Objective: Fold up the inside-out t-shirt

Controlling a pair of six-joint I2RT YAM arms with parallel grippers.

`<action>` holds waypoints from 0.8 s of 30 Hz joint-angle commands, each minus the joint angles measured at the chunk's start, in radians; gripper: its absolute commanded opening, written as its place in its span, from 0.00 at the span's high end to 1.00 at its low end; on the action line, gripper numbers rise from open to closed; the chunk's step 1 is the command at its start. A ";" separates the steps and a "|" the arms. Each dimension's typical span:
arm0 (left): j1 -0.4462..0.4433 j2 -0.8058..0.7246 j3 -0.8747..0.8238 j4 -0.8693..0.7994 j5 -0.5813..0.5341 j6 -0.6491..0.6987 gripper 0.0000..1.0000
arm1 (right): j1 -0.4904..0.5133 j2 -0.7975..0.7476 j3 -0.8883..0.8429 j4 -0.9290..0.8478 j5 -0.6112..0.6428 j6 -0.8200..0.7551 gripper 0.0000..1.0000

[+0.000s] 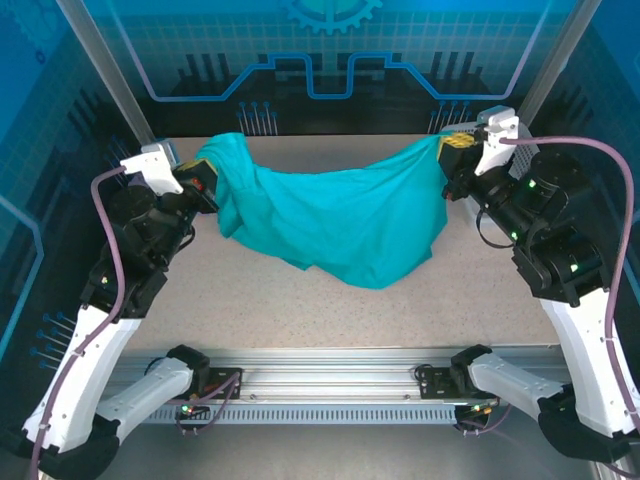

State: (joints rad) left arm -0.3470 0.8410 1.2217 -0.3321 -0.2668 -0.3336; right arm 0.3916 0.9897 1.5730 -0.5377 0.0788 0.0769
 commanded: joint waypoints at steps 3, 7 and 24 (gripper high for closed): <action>0.009 -0.029 0.035 -0.027 -0.040 0.066 1.00 | -0.012 -0.052 0.000 -0.012 0.009 -0.053 1.00; 0.013 -0.020 0.054 -0.022 -0.070 0.086 1.00 | -0.012 -0.047 0.009 -0.016 0.036 -0.054 1.00; 0.017 0.191 0.310 0.000 0.301 0.039 1.00 | -0.035 0.118 0.175 -0.052 0.251 -0.092 1.00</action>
State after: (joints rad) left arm -0.3283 0.9817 1.5002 -0.3534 -0.0536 -0.2665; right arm 0.3794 1.1259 1.6875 -0.6014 0.2695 0.0166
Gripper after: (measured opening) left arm 0.058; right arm 0.057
